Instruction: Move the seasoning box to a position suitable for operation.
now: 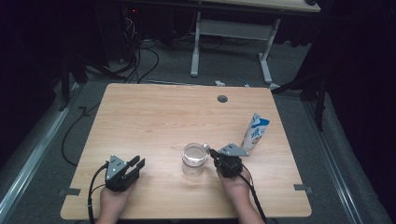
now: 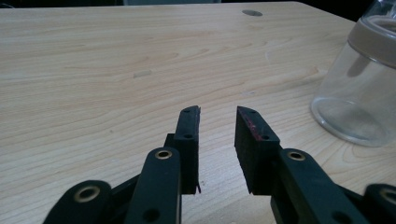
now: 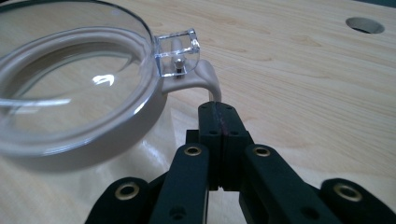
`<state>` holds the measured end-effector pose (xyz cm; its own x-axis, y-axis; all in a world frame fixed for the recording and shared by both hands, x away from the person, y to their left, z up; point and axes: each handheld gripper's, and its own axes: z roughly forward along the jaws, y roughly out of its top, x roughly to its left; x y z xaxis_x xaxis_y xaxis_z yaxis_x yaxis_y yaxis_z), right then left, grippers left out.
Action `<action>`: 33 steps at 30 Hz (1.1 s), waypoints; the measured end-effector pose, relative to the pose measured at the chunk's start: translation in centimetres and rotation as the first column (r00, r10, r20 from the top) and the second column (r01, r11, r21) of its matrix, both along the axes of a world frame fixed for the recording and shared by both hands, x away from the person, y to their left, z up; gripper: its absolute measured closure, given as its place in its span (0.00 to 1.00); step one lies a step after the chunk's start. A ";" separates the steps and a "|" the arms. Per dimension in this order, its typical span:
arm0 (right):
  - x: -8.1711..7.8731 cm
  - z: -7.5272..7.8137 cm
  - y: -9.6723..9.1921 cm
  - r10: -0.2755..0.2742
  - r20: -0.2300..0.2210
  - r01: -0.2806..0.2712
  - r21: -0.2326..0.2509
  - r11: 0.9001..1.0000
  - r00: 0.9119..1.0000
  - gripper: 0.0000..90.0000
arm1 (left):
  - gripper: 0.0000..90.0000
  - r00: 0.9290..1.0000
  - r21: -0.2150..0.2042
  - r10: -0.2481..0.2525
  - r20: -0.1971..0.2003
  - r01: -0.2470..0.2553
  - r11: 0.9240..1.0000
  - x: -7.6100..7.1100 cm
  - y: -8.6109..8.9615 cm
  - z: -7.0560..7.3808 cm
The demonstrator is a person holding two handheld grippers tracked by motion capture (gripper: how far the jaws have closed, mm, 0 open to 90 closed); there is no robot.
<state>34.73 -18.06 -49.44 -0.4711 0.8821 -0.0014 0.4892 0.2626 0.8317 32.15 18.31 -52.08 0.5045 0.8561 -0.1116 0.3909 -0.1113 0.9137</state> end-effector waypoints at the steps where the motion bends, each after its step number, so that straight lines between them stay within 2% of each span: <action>1: 0.0 0.0 0.0 0.000 0.000 0.000 0.000 1.000 1.000 1.00 | 0.78 1.000 0.000 0.000 0.000 0.000 1.000 0.0 0.0 0.0; 4: 3.0 -0.1 1.7 0.012 -0.021 -0.012 -0.006 1.000 1.000 1.00 | 0.79 1.000 -0.014 0.002 -0.006 -0.002 1.000 0.1 0.3 -0.1; 6: 4.7 0.0 2.6 0.018 -0.027 -0.018 0.026 1.000 0.999 1.00 | 0.79 1.000 -0.013 -0.007 -0.009 0.007 1.000 0.1 0.3 -0.1; 7: 4.7 0.0 2.6 0.018 -0.027 -0.018 0.026 1.000 0.999 1.00 | 0.79 1.000 -0.013 -0.007 -0.009 0.007 1.000 0.1 0.3 -0.1; 8: 5.9 -0.1 3.5 0.044 -0.044 -0.043 0.021 0.999 0.998 1.00 | 0.79 1.000 -0.009 -0.012 -0.007 0.012 1.000 0.1 0.2 -0.1; 11: 6.0 -0.3 4.1 0.065 -0.042 -0.065 0.000 0.998 0.997 1.00 | 0.80 1.000 -0.013 -0.014 -0.006 0.014 1.000 0.1 0.2 -0.1; 15: 4.8 -0.6 3.6 0.071 -0.043 -0.071 -0.004 0.997 0.997 1.00 | 0.81 0.999 -0.012 -0.025 -0.020 0.025 1.000 0.3 0.0 -0.3; 16: 3.8 -0.6 2.9 0.063 -0.027 -0.063 -0.016 0.998 0.998 1.00 | 0.83 0.999 -0.010 -0.029 -0.023 0.029 1.000 0.4 -0.1 -0.3; 17: 3.8 -0.6 2.9 0.063 -0.027 -0.063 -0.016 0.998 0.998 1.00 | 0.83 0.999 -0.017 -0.034 -0.024 0.034 0.999 0.4 -0.3 -0.3; 19: 2.4 -0.4 1.5 0.048 -0.011 -0.048 -0.007 0.999 0.999 1.00 | 0.86 0.999 -0.020 -0.042 -0.032 0.041 0.999 0.4 -0.8 -0.3; 20: 1.2 -0.4 0.3 0.036 -0.004 -0.036 -0.008 0.999 0.999 0.99 | 0.87 0.998 -0.017 -0.044 -0.038 0.043 0.999 0.7 -1.4 -0.3; 21: 1.2 -0.4 0.3 0.036 -0.004 -0.036 -0.008 0.999 0.999 0.99 | 0.87 0.998 -0.017 -0.044 -0.038 0.043 0.999 0.7 -1.4 -0.3; 22: 0.0 -0.5 -0.8 0.028 0.009 -0.028 -0.016 0.999 1.000 0.96 | 0.87 0.999 -0.001 -0.037 -0.032 0.037 0.999 1.3 -2.3 -0.4; 23: 0.0 -0.5 -0.8 0.028 0.009 -0.028 -0.016 0.999 1.000 0.96 | 0.87 0.999 -0.001 -0.037 -0.032 0.037 0.999 1.3 -2.3 -0.4; 24: -0.8 -0.7 -1.7 0.016 0.018 -0.016 -0.015 1.000 1.000 0.94 | 0.87 0.999 0.021 -0.024 -0.036 0.024 0.999 2.3 -3.4 -0.5; 25: -0.8 -0.7 -1.7 0.016 0.018 -0.016 -0.015 1.000 1.000 0.94 | 0.88 0.999 0.021 -0.024 -0.036 0.024 0.999 2.3 -3.4 -0.5; 27: -1.5 -1.0 -2.3 0.011 0.026 -0.011 -0.006 1.000 1.000 0.92 | 0.88 0.998 0.022 -0.014 -0.058 0.016 1.000 3.3 -4.3 -0.5; 28: -2.1 -1.3 -2.7 0.005 0.036 -0.005 0.022 1.000 0.999 0.91 | 0.85 0.997 0.016 -0.018 -0.069 0.020 1.000 4.0 -4.8 -0.5; 30: -2.8 -1.6 -3.1 -0.001 0.062 -0.003 0.068 0.998 0.998 0.92 | 0.92 0.998 0.042 -0.036 -0.053 0.038 0.998 6.4 -6.7 -0.2; 31: -2.8 -1.6 -3.1 -0.001 0.062 -0.003 0.068 0.998 0.998 0.92 | 0.96 0.998 0.042 -0.036 -0.053 0.038 0.998 6.4 -6.7 -0.2; 33: -3.2 -1.4 -3.0 0.017 0.073 -0.021 0.045 0.999 0.997 0.92 | 0.99 0.998 0.051 -0.035 -0.052 0.038 0.998 7.6 -7.7 -0.2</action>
<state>31.57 -21.06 -50.84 -0.4879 0.8729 0.0042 0.4224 0.2319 0.8762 39.73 10.58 -52.24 0.5301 0.8427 -0.0936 0.4316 -0.1732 0.8853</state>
